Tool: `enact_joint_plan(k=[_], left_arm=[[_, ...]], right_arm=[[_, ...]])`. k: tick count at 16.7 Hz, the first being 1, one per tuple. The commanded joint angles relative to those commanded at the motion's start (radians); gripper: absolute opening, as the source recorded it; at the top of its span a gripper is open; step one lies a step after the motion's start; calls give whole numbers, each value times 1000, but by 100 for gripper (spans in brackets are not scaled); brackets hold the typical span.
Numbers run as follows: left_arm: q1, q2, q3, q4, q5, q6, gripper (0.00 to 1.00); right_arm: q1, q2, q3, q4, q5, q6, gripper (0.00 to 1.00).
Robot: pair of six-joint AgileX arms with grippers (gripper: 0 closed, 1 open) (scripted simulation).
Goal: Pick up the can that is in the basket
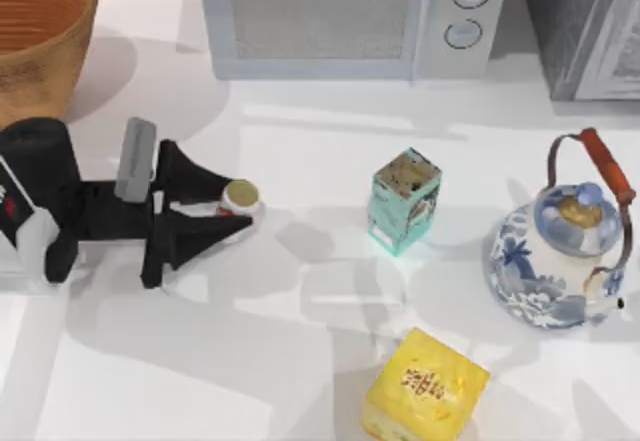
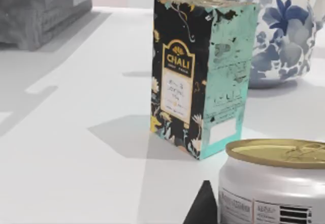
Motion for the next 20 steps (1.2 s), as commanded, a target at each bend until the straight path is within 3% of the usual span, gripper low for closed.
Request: enact_joint_plan(k=[7, 20], left_arm=[[-7, 24, 25, 19, 28, 11, 0], [-7, 24, 25, 19, 28, 11, 98]], right_arm=[[0, 0, 0, 0, 0, 0, 100], [0, 0, 0, 0, 0, 0, 100]])
